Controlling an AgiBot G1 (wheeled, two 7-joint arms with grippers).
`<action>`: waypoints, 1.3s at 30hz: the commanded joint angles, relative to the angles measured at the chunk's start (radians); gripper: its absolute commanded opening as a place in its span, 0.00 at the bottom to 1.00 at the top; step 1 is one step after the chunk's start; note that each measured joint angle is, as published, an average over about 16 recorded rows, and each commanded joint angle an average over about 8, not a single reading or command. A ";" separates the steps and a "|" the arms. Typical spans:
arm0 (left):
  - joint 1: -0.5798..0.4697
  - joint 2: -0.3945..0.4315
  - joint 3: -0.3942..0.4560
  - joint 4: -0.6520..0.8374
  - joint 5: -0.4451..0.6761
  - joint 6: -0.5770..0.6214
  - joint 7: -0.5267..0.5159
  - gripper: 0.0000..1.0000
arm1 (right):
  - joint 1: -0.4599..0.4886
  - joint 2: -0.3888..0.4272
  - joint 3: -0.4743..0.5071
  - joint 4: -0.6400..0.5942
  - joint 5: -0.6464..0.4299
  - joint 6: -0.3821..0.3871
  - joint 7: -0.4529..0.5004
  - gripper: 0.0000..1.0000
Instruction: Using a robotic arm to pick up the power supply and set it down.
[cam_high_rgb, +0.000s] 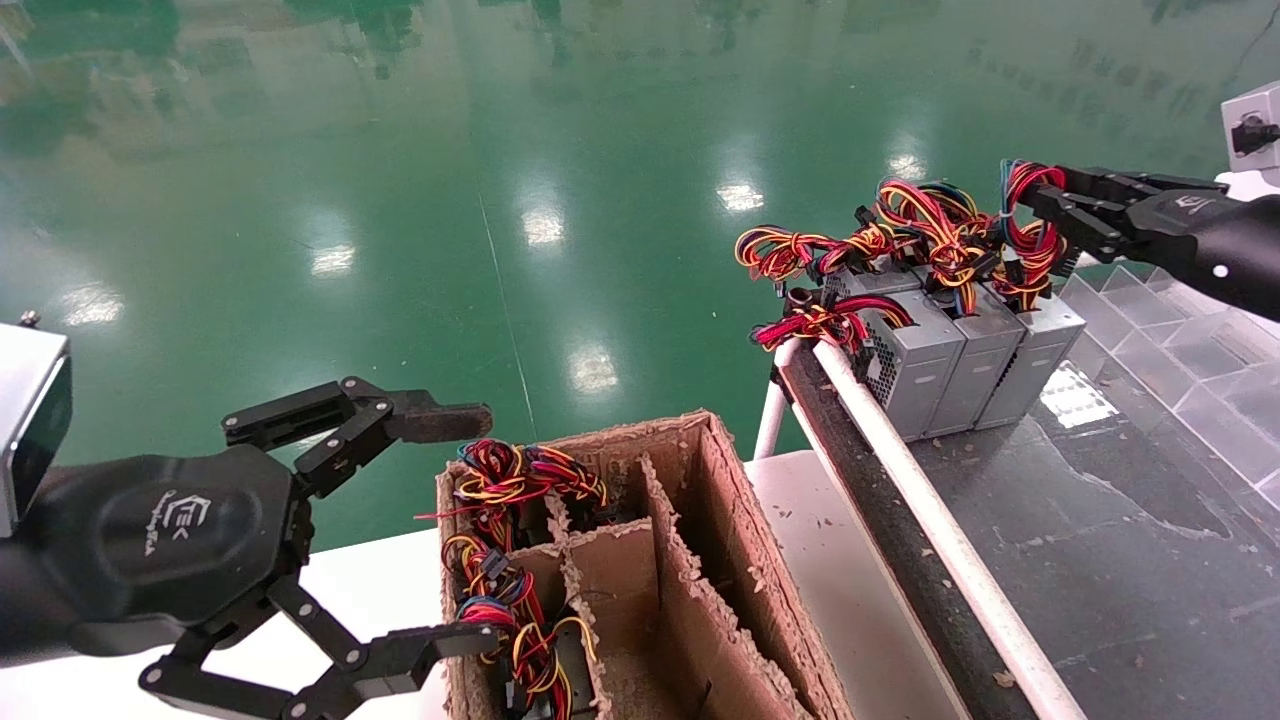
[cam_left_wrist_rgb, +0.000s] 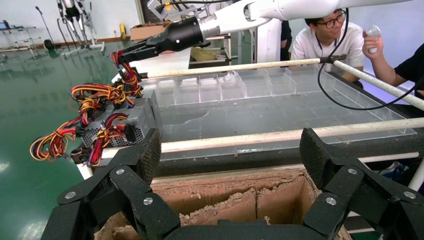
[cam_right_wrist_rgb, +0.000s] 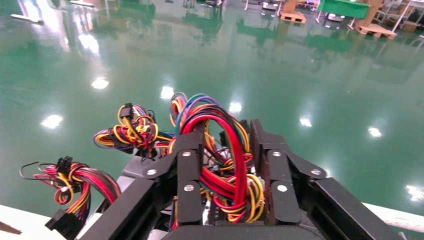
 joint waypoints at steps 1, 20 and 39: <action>0.000 0.000 0.000 0.000 0.000 0.000 0.000 1.00 | 0.001 0.001 0.000 0.000 0.000 0.004 0.001 1.00; 0.000 0.000 0.000 0.000 0.000 0.000 0.000 1.00 | 0.051 0.051 -0.078 0.001 -0.112 -0.030 0.057 1.00; 0.000 0.000 0.001 0.001 -0.001 -0.001 0.001 1.00 | 0.013 0.113 0.008 0.066 0.031 -0.232 0.108 1.00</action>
